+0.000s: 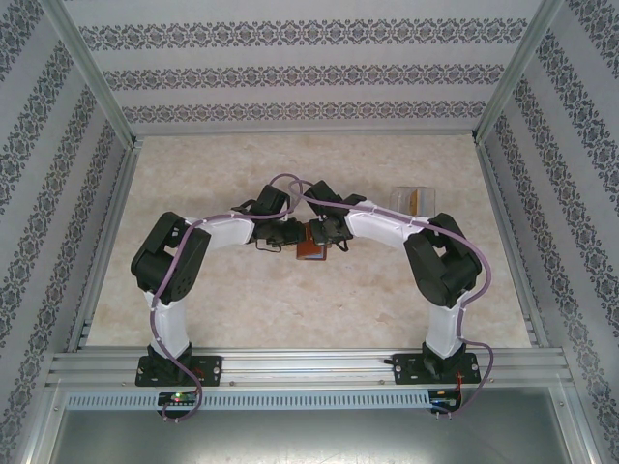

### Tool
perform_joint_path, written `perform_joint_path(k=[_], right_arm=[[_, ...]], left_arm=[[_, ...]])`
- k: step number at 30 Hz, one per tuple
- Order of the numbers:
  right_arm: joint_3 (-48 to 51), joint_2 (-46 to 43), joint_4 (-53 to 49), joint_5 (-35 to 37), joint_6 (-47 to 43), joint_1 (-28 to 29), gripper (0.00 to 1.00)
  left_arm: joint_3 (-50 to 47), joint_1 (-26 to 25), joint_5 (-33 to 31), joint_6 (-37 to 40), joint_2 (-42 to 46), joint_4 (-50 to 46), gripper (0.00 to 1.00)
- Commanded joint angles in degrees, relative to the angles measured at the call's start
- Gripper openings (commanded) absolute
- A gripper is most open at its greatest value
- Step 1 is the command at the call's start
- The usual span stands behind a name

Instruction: Put the credit cards into the card holder

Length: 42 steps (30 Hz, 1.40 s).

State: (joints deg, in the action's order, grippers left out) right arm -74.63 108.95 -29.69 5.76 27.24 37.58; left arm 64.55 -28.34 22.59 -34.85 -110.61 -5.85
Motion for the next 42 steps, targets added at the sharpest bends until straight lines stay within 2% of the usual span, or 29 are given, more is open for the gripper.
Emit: perform_joint_path(k=[1, 6, 10, 20, 27, 30, 33, 42], right_arm=[[2.12, -2.71, 0.67, -0.30, 1.25, -0.89, 0.05], [4.64, -6.06, 3.59, -3.90, 1.71, -1.20, 0.01], [6.04, -8.36, 5.20, -6.70, 2.76, -1.99, 0.03], [8.14, -5.32, 13.16, -13.98, 9.48, -2.10, 0.03], [9.25, -1.79, 17.46, -15.46, 12.20, -2.17, 0.04], [9.53, -1.37, 17.56, -14.96, 12.39, -2.26, 0.12], [10.08, -1.46, 17.56, -13.77, 12.06, -2.78, 0.16], [11.61, -2.16, 19.05, -13.39, 11.95, -4.01, 0.17]], left_arm=[[-1.08, -1.13, -2.60, 1.13, -3.68, -7.13, 0.28], [-0.73, -1.19, -1.11, 0.39, -4.36, -6.72, 0.29], [-0.30, -1.43, -1.33, 0.13, -4.90, -7.07, 0.29], [-0.37, -1.90, -1.86, -1.99, -4.97, -7.70, 0.28], [-1.16, -1.92, 0.77, -3.82, -5.14, -6.17, 0.28], [-1.22, -1.94, 1.14, -4.25, -5.23, -5.77, 0.28], [-1.05, -1.92, 1.31, -4.34, -5.45, -5.80, 0.28], [-0.57, -1.93, 1.32, -4.26, -5.87, -6.14, 0.27]])
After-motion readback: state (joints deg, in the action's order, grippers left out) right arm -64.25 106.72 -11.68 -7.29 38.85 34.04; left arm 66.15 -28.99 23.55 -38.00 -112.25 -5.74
